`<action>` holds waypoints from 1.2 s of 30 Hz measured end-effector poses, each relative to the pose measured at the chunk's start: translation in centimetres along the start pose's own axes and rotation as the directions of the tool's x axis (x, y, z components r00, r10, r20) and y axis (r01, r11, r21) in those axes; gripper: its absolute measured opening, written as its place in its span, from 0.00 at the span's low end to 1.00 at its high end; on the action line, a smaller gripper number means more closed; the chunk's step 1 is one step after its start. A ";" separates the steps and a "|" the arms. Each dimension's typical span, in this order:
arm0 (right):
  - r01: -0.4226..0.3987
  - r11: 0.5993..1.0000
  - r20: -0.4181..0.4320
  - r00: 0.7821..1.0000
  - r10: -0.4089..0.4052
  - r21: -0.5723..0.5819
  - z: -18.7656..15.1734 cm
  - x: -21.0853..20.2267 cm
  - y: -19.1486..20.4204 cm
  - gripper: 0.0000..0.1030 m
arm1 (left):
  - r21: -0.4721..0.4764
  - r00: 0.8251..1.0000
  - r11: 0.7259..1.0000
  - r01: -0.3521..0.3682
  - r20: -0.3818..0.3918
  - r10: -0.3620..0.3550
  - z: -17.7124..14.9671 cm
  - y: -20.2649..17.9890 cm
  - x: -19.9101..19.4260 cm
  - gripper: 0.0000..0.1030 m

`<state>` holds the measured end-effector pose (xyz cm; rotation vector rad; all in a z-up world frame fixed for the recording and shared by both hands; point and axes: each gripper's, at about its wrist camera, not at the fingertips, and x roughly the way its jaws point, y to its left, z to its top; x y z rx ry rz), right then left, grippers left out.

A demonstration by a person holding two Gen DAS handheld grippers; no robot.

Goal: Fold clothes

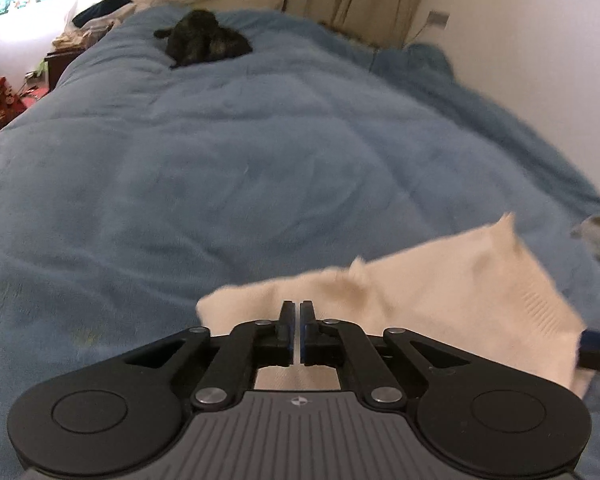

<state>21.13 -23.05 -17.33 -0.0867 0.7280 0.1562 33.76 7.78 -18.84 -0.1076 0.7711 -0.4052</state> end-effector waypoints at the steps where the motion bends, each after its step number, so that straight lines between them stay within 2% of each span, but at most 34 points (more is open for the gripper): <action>1: 0.001 1.000 0.000 1.000 -0.001 0.000 0.0 0.0 0.0 0.26 | 0.003 1.000 1.000 0.009 0.000 -0.009 0.1 -0.1 0.2 0.02; 5: 0.002 1.000 0.001 1.000 -0.002 0.009 -0.1 0.0 0.0 0.26 | 0.016 0.999 1.000 0.006 -0.042 -0.005 0.0 -0.6 2.3 0.04; 11: 0.011 1.000 0.017 1.000 -0.011 0.021 -0.3 -0.9 -0.3 0.28 | -0.018 0.999 1.000 0.008 -0.033 -0.008 0.3 -0.5 0.8 0.05; 13: 0.016 1.000 0.026 1.000 -0.017 0.025 -0.2 -1.1 -0.6 0.32 | -0.027 1.000 0.999 0.022 -0.016 -0.022 0.2 -0.3 -0.9 0.10; 15: 0.023 0.999 0.033 0.999 -0.025 0.035 -0.1 -1.2 -1.1 0.33 | -0.060 0.999 0.997 0.051 -0.006 -0.051 -0.1 0.2 -2.5 0.27; 16: 0.028 0.999 0.034 0.999 -0.029 0.046 -0.1 -1.2 -1.5 0.33 | -0.078 0.998 0.995 0.057 0.002 -0.057 -0.3 0.6 -3.3 0.30; 19: 0.042 0.996 0.020 0.999 -0.044 0.081 -0.1 -0.8 -2.4 0.33 | -0.139 0.999 0.989 0.051 0.001 -0.051 -1.2 2.0 -5.2 0.30; 25: 0.020 0.988 -0.034 0.999 -0.015 0.155 -0.8 0.5 -3.8 0.34 | -0.256 0.991 0.966 0.048 -0.108 -0.078 -3.7 4.3 -4.4 0.31; 27: 0.016 0.985 -0.042 0.999 -0.009 0.169 -1.0 0.8 -3.9 0.34 | -0.275 0.987 0.960 0.042 -0.141 -0.084 -4.5 4.6 -3.6 0.41; 30: 0.004 0.983 -0.056 0.998 0.006 0.182 -1.1 1.3 -4.1 0.34 | -0.330 0.983 0.942 0.065 -0.143 -0.118 -5.4 5.3 -2.8 0.46; 31: -0.005 0.983 -0.060 0.998 0.016 0.184 -1.1 1.5 -4.1 0.32 | -0.350 0.980 0.933 0.079 -0.142 -0.136 -5.6 5.5 -2.6 0.45; 32: -0.015 0.982 -0.064 0.998 0.027 0.188 -1.1 1.7 -4.1 0.21 | -0.363 0.978 0.927 0.090 -0.141 -0.151 -5.7 5.6 -2.4 0.42; 33: -0.029 0.981 -0.067 0.997 0.043 0.194 -1.1 1.8 -4.0 0.17 | -0.365 0.977 0.925 0.104 -0.138 -0.164 -5.7 5.6 -2.4 0.29; 34: -0.038 0.980 -0.069 0.996 0.053 0.197 -1.0 1.9 -3.9 0.12 | -0.357 0.979 0.929 0.098 -0.135 -0.155 -5.6 5.3 -2.6 0.28; 36: -0.034 0.983 -0.055 0.997 0.045 0.181 -0.9 1.4 -3.5 0.11 | -0.327 0.984 0.942 0.081 -0.125 -0.128 -5.2 4.6 -3.3 0.20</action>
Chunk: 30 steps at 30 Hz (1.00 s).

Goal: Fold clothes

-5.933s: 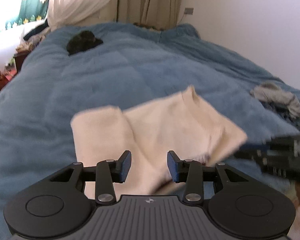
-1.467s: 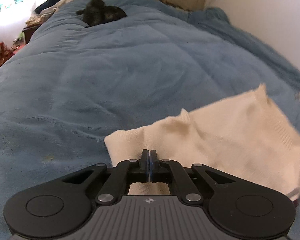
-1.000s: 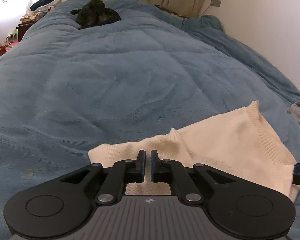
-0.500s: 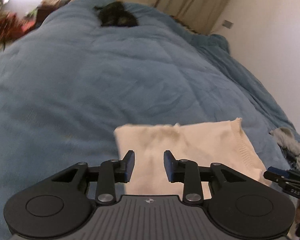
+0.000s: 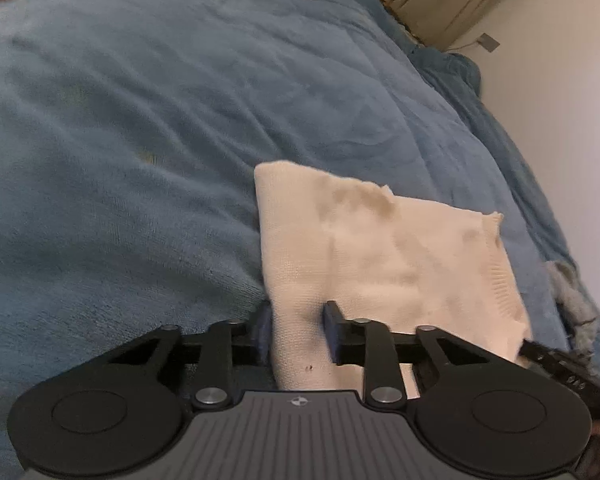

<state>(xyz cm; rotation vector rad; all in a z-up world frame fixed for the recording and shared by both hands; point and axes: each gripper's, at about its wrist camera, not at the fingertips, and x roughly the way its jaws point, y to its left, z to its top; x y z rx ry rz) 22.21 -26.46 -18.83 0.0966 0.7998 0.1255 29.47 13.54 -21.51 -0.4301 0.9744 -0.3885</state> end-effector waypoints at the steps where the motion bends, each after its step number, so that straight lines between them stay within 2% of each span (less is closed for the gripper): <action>1: 0.004 1.000 0.010 1.000 -0.004 -0.009 0.0 -0.3 0.2 0.10 | 0.021 1.000 1.000 -0.015 0.013 0.015 0.0 -0.6 -0.5 0.19; 9: -0.037 0.998 0.097 0.994 0.042 -0.050 0.2 -5.0 1.8 0.09 | 0.128 0.995 0.992 -0.016 0.099 0.003 0.7 -5.0 -7.3 0.16; 13: -0.054 0.997 0.118 0.991 0.060 -0.057 -1.4 -8.3 2.3 0.10 | 0.161 0.995 0.987 -0.021 0.103 0.005 -1.0 -6.7 -10.1 0.16; 17: -0.062 0.997 0.091 0.994 0.067 -0.052 -4.4 -10.4 2.4 0.10 | 0.169 0.995 0.985 -0.037 0.102 0.020 -4.9 -6.4 -10.9 0.16; 21: -0.053 0.998 0.058 0.997 0.055 -0.047 -7.5 -9.9 1.9 0.11 | 0.145 0.992 0.984 -0.102 0.092 0.089 -8.7 -4.3 -9.0 0.19; 25: -0.009 0.997 0.078 0.997 0.015 -0.081 -8.4 -10.3 2.0 0.17 | 0.097 0.986 0.989 -0.108 0.140 0.094 -9.5 -3.2 -9.9 0.21; 28: 0.009 0.996 0.118 0.993 0.001 -0.087 -8.2 -11.7 1.9 0.18 | 0.151 0.973 0.979 -0.137 0.207 0.104 -9.5 -4.1 -12.0 0.21; 30: 0.002 0.996 0.149 0.989 0.011 -0.092 -7.6 -12.5 2.6 0.20 | 0.197 0.967 0.972 -0.127 0.241 0.077 -9.9 -5.1 -13.3 0.21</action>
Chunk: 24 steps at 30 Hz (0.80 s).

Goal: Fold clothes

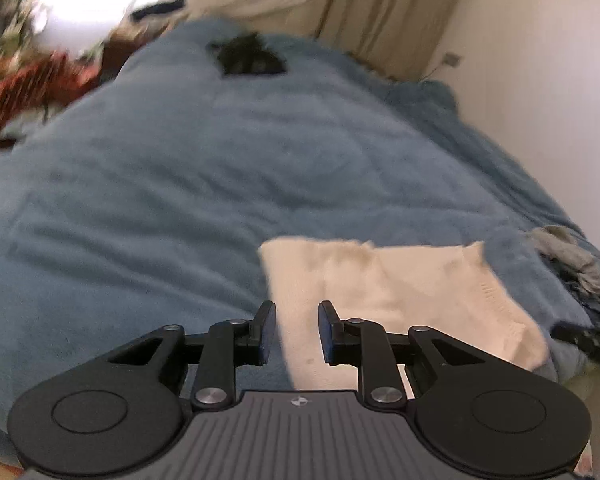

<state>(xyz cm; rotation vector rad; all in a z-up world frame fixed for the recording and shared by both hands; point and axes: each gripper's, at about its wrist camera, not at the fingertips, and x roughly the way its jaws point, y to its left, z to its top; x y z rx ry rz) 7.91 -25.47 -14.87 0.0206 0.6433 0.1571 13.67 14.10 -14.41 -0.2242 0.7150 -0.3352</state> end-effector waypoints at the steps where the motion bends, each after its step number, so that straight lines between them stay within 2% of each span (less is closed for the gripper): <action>1: -0.009 1.000 0.015 1.000 0.009 -0.002 0.4 -0.3 0.3 0.20 | 0.033 1.000 0.999 0.019 0.007 -0.019 -0.2 -0.6 -0.4 0.21; 3: -0.072 0.997 0.028 0.997 0.073 -0.020 1.1 -0.4 1.6 0.20 | 0.107 0.998 0.993 0.057 -0.011 -0.057 -0.8 -1.6 -0.4 0.09; 7: -0.190 0.977 0.003 0.982 0.191 -0.096 2.2 1.3 5.7 0.16 | 0.179 0.994 0.980 0.090 -0.084 -0.076 -3.5 -3.4 1.2 0.07; 11: -0.298 0.946 -0.046 0.954 0.295 -0.125 2.5 3.5 9.9 0.10 | 0.274 0.996 0.960 0.065 -0.075 -0.046 -5.5 -4.6 1.7 0.07; 14: -0.369 0.919 -0.105 0.928 0.357 -0.140 1.6 5.4 12.7 0.10 | 0.259 0.994 0.962 0.087 -0.085 -0.067 -5.8 -4.5 1.9 0.07; 16: -0.391 0.906 -0.148 0.918 0.369 -0.165 0.4 6.5 14.5 0.10 | 0.275 0.994 0.957 0.089 -0.081 -0.069 -6.0 -4.6 1.5 0.07; 18: -0.386 0.902 -0.184 0.917 0.353 -0.195 -0.8 7.4 15.5 0.09 | 0.280 0.994 0.955 0.094 -0.085 -0.073 -6.1 -4.3 1.4 0.07; 20: -0.373 0.901 -0.199 0.922 0.333 -0.222 -1.9 7.7 15.4 0.06 | 0.260 0.991 0.959 0.109 -0.108 -0.083 -6.5 -3.5 1.6 0.04; 24: -0.378 0.904 -0.214 0.917 0.336 -0.201 -2.6 7.4 14.4 0.01 | 0.214 0.987 0.968 0.129 -0.119 -0.106 -7.1 -2.3 1.6 0.02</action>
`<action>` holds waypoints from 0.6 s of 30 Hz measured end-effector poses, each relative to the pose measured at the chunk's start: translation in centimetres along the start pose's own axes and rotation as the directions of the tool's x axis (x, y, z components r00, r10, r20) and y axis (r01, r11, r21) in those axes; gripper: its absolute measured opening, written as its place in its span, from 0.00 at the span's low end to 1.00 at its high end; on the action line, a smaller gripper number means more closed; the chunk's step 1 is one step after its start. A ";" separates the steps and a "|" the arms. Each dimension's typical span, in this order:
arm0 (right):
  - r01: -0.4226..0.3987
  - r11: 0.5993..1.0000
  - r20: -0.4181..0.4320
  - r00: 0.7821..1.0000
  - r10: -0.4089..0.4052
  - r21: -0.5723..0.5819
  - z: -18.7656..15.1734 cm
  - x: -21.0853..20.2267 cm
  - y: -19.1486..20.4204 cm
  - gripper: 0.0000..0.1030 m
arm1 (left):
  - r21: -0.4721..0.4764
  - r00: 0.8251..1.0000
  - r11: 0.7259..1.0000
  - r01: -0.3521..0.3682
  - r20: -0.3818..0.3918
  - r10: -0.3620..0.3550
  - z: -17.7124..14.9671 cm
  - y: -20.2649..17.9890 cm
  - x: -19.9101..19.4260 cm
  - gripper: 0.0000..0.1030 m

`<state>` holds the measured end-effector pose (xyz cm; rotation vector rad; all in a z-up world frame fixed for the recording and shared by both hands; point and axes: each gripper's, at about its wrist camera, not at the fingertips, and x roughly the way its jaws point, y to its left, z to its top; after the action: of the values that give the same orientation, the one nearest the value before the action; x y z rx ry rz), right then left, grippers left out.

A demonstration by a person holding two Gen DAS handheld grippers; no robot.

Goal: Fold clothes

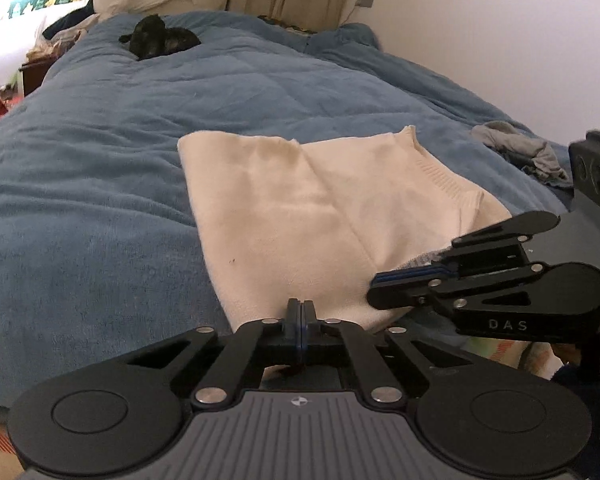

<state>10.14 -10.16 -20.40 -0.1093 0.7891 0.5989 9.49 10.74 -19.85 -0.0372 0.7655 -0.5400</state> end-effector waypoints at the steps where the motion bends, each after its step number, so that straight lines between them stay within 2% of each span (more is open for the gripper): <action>1: 0.002 1.000 -0.001 1.000 -0.002 -0.002 -0.1 -0.1 0.0 0.01 | 0.002 1.000 1.000 0.001 -0.001 -0.001 0.1 0.0 0.0 0.02; 10: -0.011 1.000 0.000 1.000 0.011 0.004 -0.3 0.1 -0.7 0.01 | -0.002 1.000 1.000 0.008 -0.030 -0.008 -0.3 0.6 -0.5 0.03; 15: -0.014 1.000 0.028 1.000 0.014 0.002 0.9 -1.4 -0.7 0.05 | 0.044 1.000 0.999 0.007 0.028 -0.008 1.1 -0.6 -2.9 0.05; 18: -0.019 1.000 0.058 0.998 0.019 0.002 2.0 -2.2 -1.1 0.06 | 0.037 0.997 0.999 0.027 0.068 -0.030 2.7 -0.1 -3.6 0.05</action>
<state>10.83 -11.41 -17.58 -0.0821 0.7355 0.6164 9.12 11.93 -15.48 -0.0332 0.6894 -0.5769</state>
